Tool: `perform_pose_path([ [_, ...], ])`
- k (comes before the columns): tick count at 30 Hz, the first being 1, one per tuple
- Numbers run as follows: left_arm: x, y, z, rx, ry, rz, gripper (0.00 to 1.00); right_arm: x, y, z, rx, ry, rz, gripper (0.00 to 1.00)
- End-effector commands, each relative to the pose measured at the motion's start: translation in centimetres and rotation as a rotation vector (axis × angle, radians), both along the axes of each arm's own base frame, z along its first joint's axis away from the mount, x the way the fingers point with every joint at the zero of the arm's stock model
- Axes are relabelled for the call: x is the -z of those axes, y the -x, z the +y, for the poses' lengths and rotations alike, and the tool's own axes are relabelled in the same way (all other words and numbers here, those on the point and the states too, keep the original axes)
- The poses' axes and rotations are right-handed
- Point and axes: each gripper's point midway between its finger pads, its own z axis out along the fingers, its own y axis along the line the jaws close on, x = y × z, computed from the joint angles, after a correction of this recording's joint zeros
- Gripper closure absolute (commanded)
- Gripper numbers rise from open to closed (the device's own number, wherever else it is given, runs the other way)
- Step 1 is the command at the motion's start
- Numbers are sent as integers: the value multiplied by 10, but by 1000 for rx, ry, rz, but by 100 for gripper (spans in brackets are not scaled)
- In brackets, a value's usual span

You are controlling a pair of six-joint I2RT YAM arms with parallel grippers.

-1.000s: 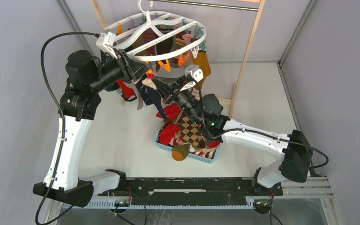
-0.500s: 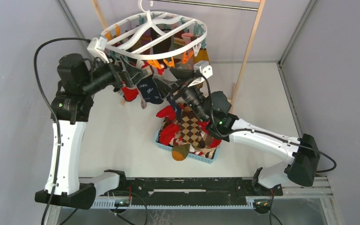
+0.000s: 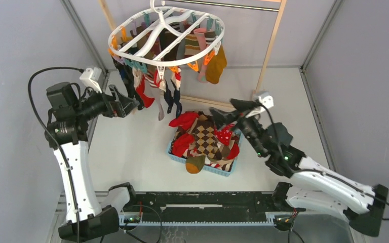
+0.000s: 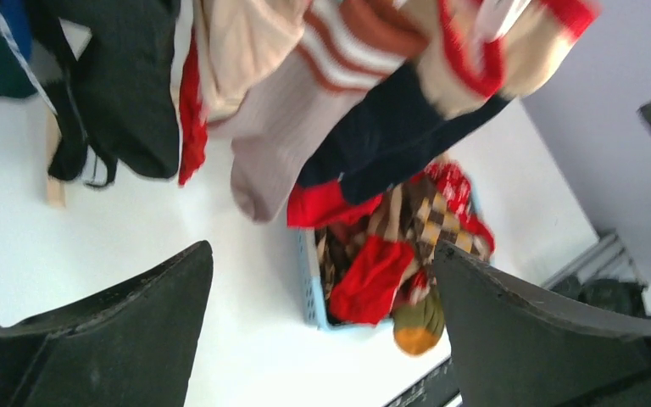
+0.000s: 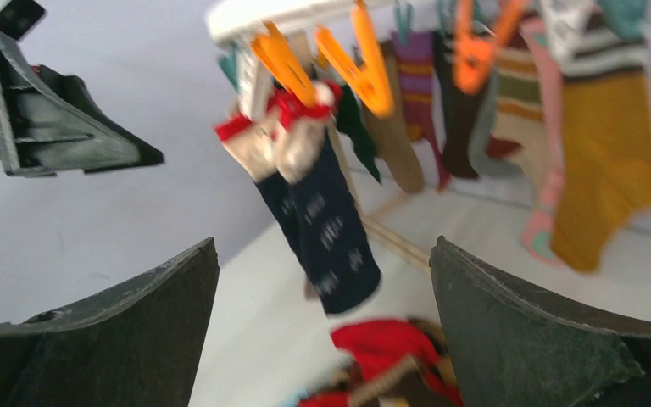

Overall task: Clip the socks to the hanger
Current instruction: Reset both arms

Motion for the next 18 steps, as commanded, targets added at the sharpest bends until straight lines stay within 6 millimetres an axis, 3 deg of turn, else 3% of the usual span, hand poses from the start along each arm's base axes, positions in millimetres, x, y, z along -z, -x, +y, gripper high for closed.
perform_pose_path([
  [1,48,20,0,174,-141,43,0,37,-4,-88,247,-23,124,0],
  [5,97,3,24,95,-225,83,0,76,-1,-156,453,-51,186,0],
  [7,130,-9,37,35,-243,107,0,95,-2,-195,621,-70,220,0],
  [10,163,-32,55,-75,-255,97,0,122,-3,-245,861,-90,263,0],
  [13,190,-52,68,-153,-245,91,0,147,-8,-275,1020,-60,289,0],
  [18,225,-85,91,-330,-168,70,0,188,-28,-306,1150,-50,327,0],
])
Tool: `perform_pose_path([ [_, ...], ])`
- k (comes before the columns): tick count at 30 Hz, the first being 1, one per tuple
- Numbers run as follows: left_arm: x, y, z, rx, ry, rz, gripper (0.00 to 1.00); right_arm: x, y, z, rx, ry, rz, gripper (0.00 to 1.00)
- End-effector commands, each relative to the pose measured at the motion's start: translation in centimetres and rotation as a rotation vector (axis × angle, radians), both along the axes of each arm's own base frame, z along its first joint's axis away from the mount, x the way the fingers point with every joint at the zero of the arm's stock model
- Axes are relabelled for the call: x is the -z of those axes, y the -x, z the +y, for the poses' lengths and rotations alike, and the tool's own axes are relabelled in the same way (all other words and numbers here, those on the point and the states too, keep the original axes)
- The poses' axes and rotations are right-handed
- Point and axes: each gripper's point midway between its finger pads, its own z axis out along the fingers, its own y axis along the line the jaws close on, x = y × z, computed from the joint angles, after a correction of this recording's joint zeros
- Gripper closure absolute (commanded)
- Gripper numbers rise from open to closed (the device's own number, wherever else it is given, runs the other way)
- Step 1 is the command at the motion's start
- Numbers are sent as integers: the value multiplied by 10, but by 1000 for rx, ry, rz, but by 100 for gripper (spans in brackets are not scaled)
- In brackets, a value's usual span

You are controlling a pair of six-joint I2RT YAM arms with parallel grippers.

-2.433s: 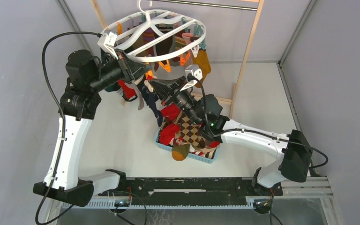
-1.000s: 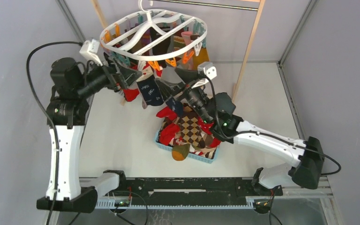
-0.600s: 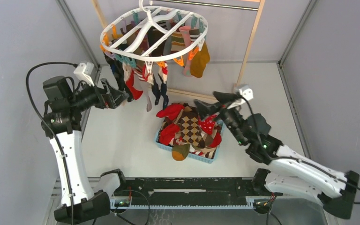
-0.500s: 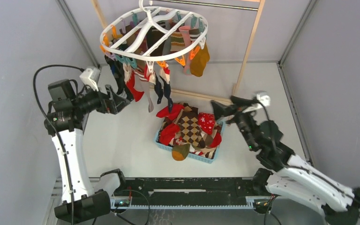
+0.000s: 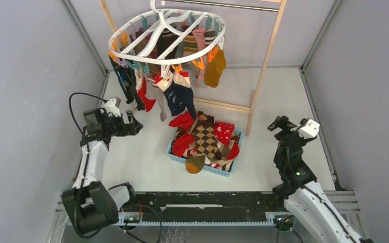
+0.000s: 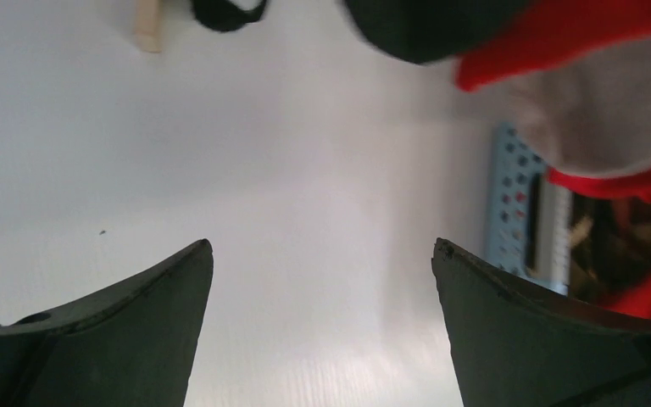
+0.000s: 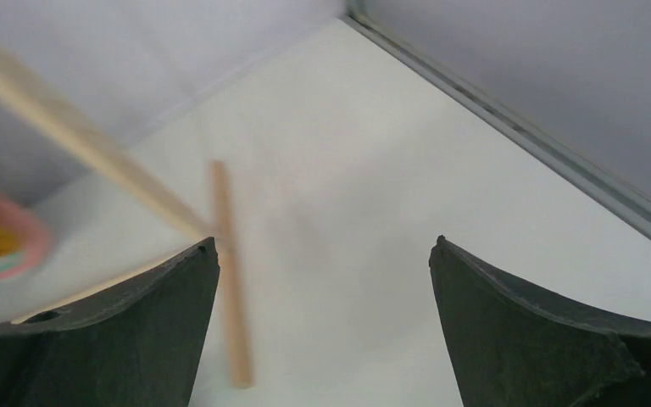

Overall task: Clip the socks to the hanger
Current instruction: Reset both arms

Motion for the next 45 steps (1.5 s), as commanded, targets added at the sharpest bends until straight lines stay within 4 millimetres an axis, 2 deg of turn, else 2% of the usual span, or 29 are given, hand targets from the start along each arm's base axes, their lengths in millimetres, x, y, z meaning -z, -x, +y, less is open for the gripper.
perform_pose_path([
  [1,-6,-54,35,-198,-19,-216,0,23,-15,-27,121,-34,-15,0],
  [2,-3,-60,40,-224,-26,-245,0,31,-18,-35,144,-33,-17,0],
  [5,-10,-76,58,-332,-38,-377,0,52,-31,-44,130,-25,-12,0],
  [8,-7,-80,64,-379,-87,-462,0,71,-43,-47,94,-29,21,1],
  [12,8,-80,65,-403,-103,-449,0,89,-54,-47,45,-24,38,4],
  [13,9,-79,65,-406,-114,-446,0,89,-57,-51,49,-15,25,4],
  [16,6,-73,60,-407,-144,-488,0,86,-72,-49,-9,27,25,7],
  [19,-4,-56,46,-390,-197,-628,0,88,-85,-46,-50,57,0,7],
  [20,-1,-49,41,-385,-223,-667,0,90,-87,-39,-92,81,3,7],
  [21,-4,-43,38,-394,-226,-726,0,94,-92,-24,-169,110,35,2],
  [22,-6,-40,36,-402,-216,-761,0,100,-97,-11,-224,148,49,1],
  [23,2,-40,38,-403,-228,-717,0,92,-101,0,-244,211,-3,0],
  [24,6,-45,41,-410,-239,-666,0,95,-98,3,-221,251,16,0],
  [26,5,-57,51,-471,-240,-623,0,98,-98,-1,-210,211,47,0],
  [35,7,-56,48,-465,-256,-618,0,104,-109,-7,-251,168,95,0],
  [45,8,-58,49,-470,-266,-609,0,106,-109,-6,-260,162,99,0],
])
